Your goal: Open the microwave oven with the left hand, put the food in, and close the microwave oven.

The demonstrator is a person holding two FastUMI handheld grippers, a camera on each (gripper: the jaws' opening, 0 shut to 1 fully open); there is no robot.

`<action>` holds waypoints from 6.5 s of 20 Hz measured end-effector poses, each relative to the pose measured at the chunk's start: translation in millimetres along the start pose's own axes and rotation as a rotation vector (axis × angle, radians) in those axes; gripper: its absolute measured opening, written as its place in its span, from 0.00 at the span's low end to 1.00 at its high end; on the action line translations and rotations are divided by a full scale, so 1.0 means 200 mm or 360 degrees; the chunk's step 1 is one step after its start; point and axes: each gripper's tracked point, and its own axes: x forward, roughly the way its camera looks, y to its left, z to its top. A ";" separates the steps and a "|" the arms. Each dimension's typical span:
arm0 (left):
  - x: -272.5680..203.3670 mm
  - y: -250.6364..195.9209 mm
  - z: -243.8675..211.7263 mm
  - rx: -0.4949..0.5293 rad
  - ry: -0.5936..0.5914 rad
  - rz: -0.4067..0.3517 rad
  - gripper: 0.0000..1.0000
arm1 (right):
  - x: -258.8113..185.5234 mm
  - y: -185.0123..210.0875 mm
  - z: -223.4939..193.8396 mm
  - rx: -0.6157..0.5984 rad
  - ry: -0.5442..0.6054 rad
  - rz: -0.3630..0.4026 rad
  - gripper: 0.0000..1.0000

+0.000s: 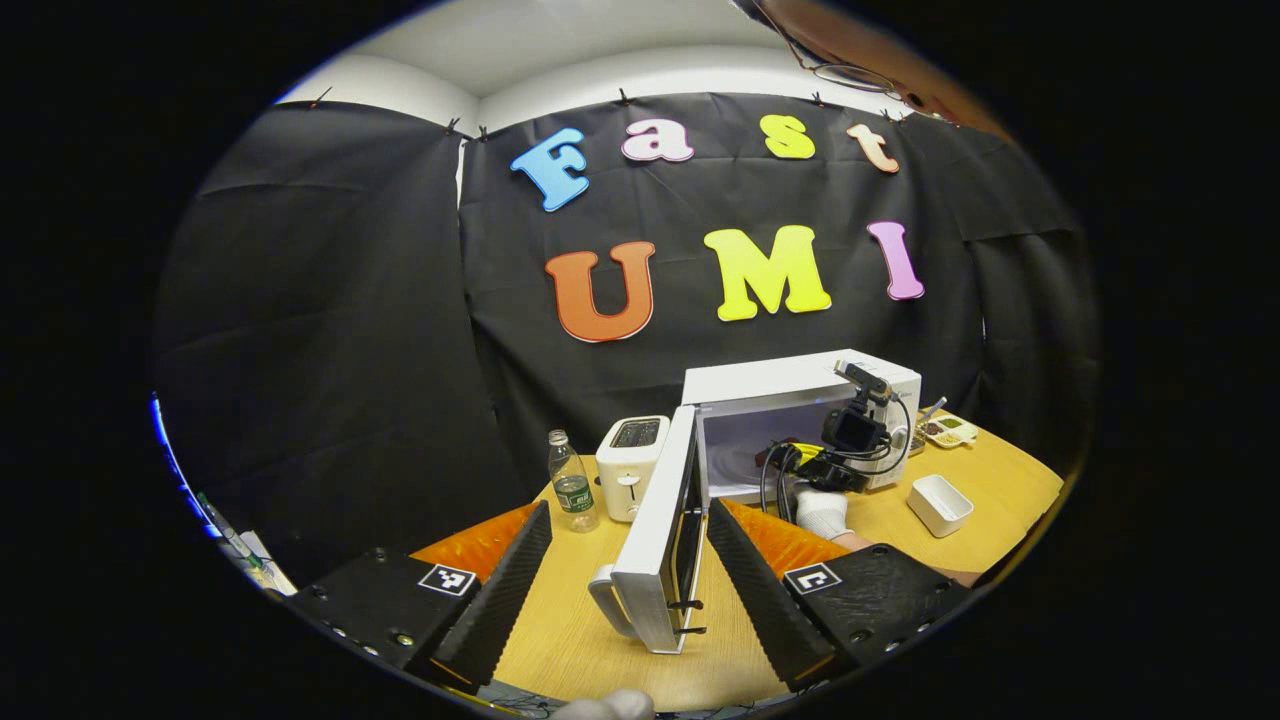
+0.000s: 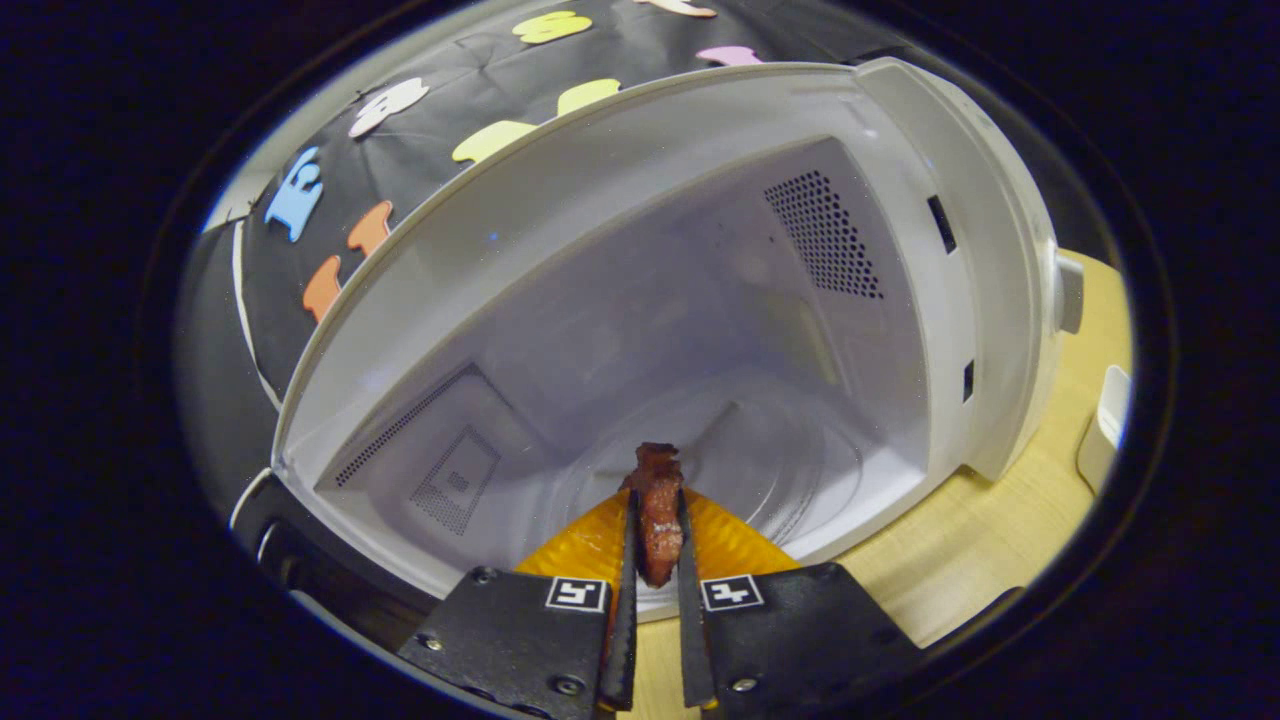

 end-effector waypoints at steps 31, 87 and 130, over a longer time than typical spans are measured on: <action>0.01 -0.16 0.25 -0.0065 -0.0105 -0.0158 0.96 | -1.50 -0.16 0.67 -0.0777 0.0041 0.0097 1.00; 0.40 -0.75 -0.39 -0.0030 0.0112 -0.0468 0.00 | -2.38 -0.86 1.00 -0.0849 0.0163 -0.0243 1.00; 1.10 -1.66 -0.14 0.0131 0.0078 -0.0454 0.11 | -1.93 -1.49 1.42 -0.0747 0.0225 -0.0245 1.00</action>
